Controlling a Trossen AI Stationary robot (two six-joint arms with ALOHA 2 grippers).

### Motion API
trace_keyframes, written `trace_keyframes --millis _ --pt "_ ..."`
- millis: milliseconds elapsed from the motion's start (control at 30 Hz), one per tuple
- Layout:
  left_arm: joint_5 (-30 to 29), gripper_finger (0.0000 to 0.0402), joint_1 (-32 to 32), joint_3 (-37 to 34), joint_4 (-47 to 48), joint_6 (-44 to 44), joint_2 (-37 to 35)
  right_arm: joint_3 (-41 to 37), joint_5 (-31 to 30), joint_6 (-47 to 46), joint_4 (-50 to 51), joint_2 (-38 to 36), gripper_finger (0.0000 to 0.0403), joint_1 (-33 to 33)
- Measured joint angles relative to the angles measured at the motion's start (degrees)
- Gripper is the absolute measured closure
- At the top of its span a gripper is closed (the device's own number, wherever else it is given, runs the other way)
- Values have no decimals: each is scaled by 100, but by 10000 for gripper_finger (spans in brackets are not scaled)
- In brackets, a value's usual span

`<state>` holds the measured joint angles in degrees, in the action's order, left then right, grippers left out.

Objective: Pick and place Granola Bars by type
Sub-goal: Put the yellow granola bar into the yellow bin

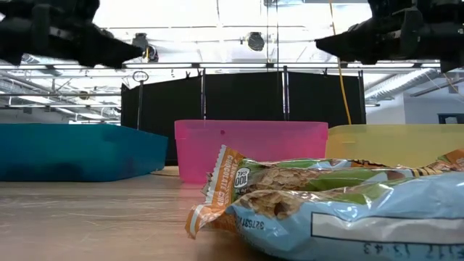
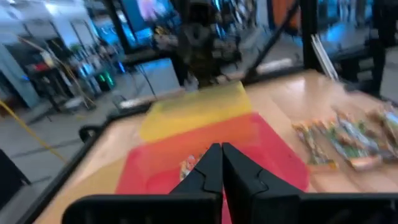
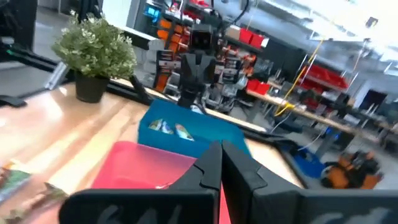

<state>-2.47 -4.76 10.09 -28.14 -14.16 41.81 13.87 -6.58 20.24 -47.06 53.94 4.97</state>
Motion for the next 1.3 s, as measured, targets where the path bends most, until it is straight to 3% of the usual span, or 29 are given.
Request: trace_keyframes --millis 133,200,300,433,667,900,1133,1300 --pt "28 396 101 -440 -199 144 -371 26 -877 60 -156 3 403 2" --pt "37 396 100 -513 -165 81 -458 226 -1277 68 236 1 403 46" --pt "-114 380 99 -474 -256 -85 -528 876 -1806 204 1772 130 403 298" --pt "-418 357 99 -468 -168 -48 -545 2189 -2505 -393 3890 708 403 800" --pt "-655 340 99 -468 -98 -69 -547 4293 -2525 -1761 5769 2382 403 1734" --pt "-655 339 77 -468 -368 -134 -582 5712 -2780 -2915 7275 4072 403 2540" --pt "-657 339 77 -468 -411 -536 -589 6074 -2298 -4290 7326 4851 401 2856" --pt "-659 339 77 -466 -538 -669 -589 6074 -1716 -4644 7480 5130 359 2802"
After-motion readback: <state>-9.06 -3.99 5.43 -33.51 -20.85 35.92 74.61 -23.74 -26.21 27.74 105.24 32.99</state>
